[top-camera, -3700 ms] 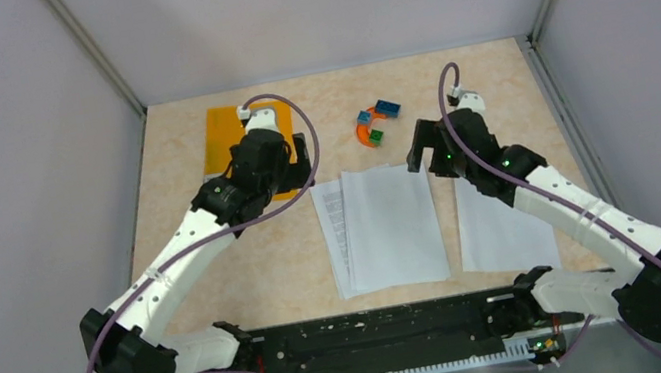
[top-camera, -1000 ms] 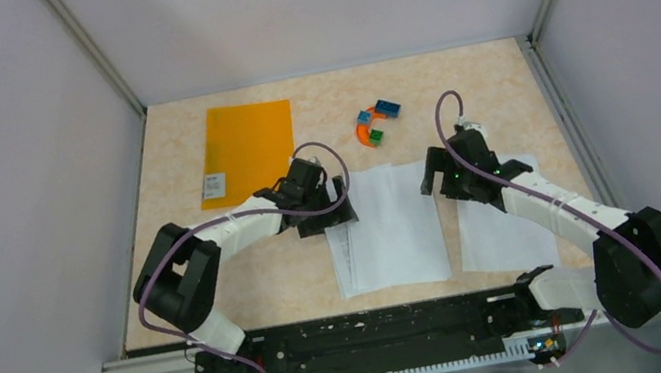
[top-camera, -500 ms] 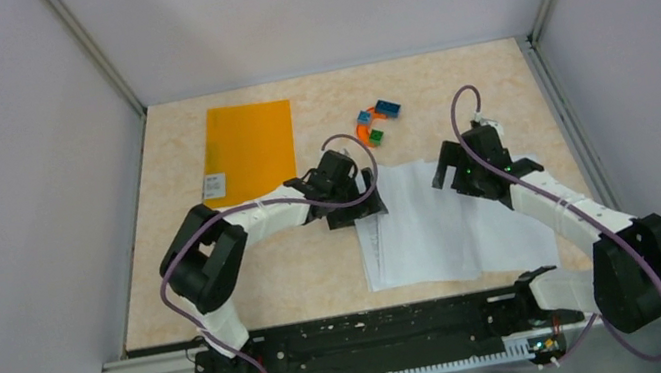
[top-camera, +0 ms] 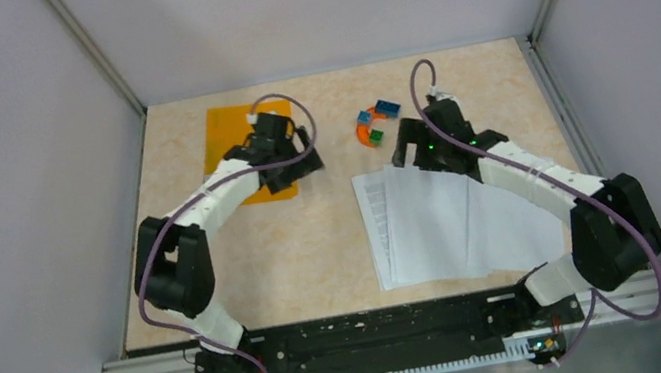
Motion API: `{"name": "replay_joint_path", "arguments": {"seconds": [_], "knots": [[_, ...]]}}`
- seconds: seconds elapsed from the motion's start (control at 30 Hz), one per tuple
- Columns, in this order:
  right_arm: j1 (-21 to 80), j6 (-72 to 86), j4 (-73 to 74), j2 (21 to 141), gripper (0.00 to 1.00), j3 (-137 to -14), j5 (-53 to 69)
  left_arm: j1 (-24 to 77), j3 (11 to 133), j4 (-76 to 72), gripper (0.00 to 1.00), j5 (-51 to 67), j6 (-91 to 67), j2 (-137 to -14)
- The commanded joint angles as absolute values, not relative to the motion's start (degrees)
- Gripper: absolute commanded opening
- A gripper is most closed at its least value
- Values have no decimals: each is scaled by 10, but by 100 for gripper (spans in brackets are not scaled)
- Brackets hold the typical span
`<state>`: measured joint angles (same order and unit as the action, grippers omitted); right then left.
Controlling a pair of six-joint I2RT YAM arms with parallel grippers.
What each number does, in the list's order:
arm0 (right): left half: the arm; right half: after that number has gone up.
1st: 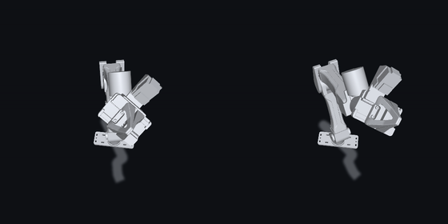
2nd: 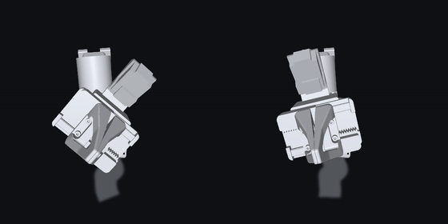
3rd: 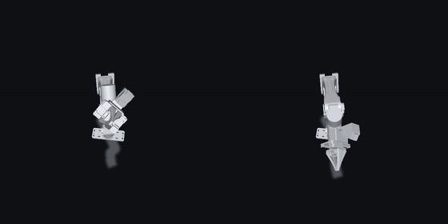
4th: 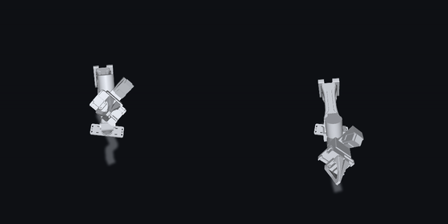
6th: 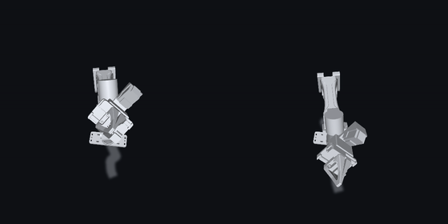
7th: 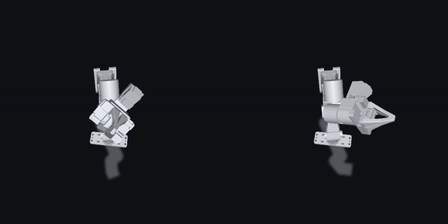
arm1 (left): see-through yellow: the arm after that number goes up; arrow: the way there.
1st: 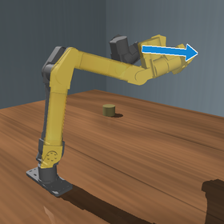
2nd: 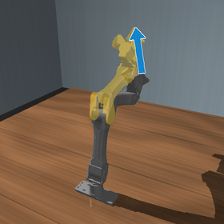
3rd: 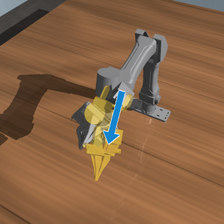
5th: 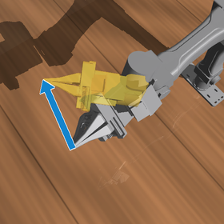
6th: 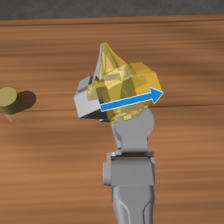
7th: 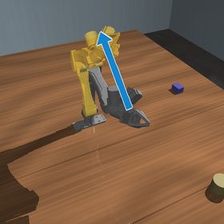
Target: Put the files into the folder
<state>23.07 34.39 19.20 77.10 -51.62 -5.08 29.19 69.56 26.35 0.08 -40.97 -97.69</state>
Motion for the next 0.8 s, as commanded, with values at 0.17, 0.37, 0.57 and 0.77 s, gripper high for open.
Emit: {"name": "replay_joint_path", "arguments": {"seconds": [0.17, 0.37, 0.57, 0.77], "knots": [[336, 356, 88, 1049, 99, -791, 17, 11, 863, 296, 98, -66, -306, -1019], [351, 356, 71, 1226, 99, -961, 58, -90, 946, 268, 98, -37, -280, -1119], [363, 372, 70, 1363, 99, -1111, 93, -119, 976, 242, 98, -3, -261, -1202], [383, 383, 95, 1450, 99, -1211, 83, -133, 981, 238, 98, 67, -256, -1257]]}}
